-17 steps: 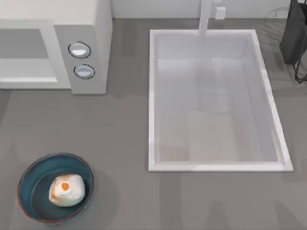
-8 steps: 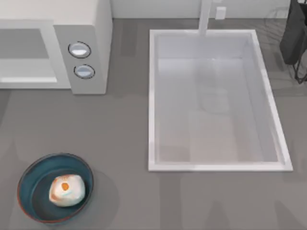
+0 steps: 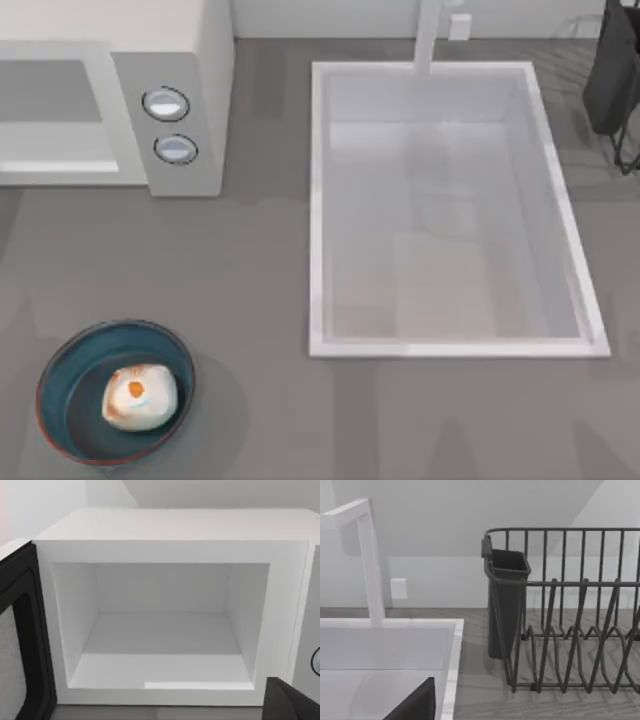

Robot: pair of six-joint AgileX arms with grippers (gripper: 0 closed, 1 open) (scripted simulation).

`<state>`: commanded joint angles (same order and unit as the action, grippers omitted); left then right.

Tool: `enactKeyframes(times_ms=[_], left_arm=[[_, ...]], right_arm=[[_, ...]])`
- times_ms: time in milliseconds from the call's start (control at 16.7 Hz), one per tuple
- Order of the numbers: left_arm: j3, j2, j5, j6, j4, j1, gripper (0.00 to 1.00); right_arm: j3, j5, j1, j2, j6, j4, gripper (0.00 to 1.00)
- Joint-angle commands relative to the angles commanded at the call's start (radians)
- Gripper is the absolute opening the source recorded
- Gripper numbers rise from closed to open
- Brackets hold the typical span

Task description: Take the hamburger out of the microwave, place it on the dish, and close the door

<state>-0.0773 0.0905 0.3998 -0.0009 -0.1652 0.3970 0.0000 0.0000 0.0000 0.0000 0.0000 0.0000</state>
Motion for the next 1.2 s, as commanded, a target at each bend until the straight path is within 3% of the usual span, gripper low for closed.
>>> enactKeyframes(times_ms=[300,540,840,1200], left_arm=[[0.002,0.185,0.108,-0.003,-0.180,0.107,0.00],[0.003,0.211,0.122,-0.004,-0.206,0.122,0.00],[-0.054,0.108,0.133,0.035,-0.224,0.140,0.00],[-0.364,-0.302,0.195,0.250,-0.335,0.292,0.00]], right_arm=[[0.000,0.000,0.000,0.000,0.000,0.000,1.00],[0.000,0.000,0.000,0.000,0.000,0.000,1.00],[0.000,0.000,0.000,0.000,0.000,0.000,1.00],[0.000,0.000,0.000,0.000,0.000,0.000,1.00]])
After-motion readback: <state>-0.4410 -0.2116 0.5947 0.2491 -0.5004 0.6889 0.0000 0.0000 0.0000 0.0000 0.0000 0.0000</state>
